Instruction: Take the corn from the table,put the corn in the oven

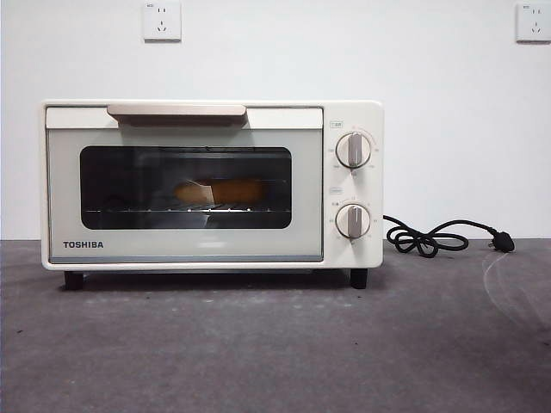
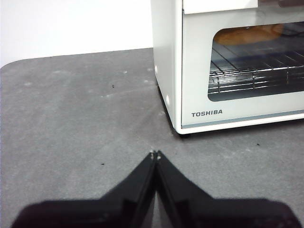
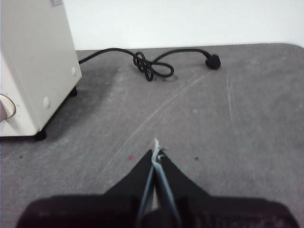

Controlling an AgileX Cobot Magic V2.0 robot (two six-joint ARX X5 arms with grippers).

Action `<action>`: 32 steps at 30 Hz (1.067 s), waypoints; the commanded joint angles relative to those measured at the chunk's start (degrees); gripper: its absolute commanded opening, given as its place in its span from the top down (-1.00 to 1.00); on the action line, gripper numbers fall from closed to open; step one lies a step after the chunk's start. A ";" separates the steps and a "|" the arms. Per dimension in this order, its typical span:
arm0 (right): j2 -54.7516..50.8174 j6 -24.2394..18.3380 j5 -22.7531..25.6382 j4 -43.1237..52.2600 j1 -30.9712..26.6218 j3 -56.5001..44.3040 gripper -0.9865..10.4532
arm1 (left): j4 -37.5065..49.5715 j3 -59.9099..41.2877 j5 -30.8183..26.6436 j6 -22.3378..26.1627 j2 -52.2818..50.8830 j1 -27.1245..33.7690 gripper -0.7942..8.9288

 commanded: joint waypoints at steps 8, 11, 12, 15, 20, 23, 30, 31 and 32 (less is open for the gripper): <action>-0.13 5.31 2.56 0.07 0.92 -0.55 0.85 | 0.66 -0.39 -0.07 0.66 0.02 -0.13 0.84; -0.09 5.33 2.38 0.11 0.90 -0.52 0.85 | 0.63 -0.42 -0.07 0.66 0.02 -0.13 0.84; -0.04 5.33 2.56 0.09 0.90 -0.52 0.85 | 0.63 -0.39 -0.07 0.66 0.02 -0.13 0.84; -0.04 5.33 2.62 0.09 0.90 -0.52 0.85 | 0.63 -0.42 -0.07 0.66 0.02 -0.13 0.84; -0.04 5.33 2.62 0.09 0.90 -0.52 0.85 | 0.63 -0.39 -0.07 0.66 0.02 -0.13 0.84; -0.04 5.33 2.62 0.09 0.90 -0.52 0.85 | 0.63 -0.42 -0.07 0.66 0.02 -0.13 0.84; -0.04 5.33 2.62 0.09 0.90 -0.52 0.85 | 0.66 -0.42 -0.07 0.66 0.02 -0.13 0.84; -0.04 5.33 2.62 0.09 0.90 -0.52 0.85 | 0.63 -0.39 -0.07 0.66 0.02 -0.13 0.84; -0.04 5.33 2.62 0.09 0.90 -0.52 0.85 | 0.63 -0.39 -0.07 0.66 0.02 -0.13 0.84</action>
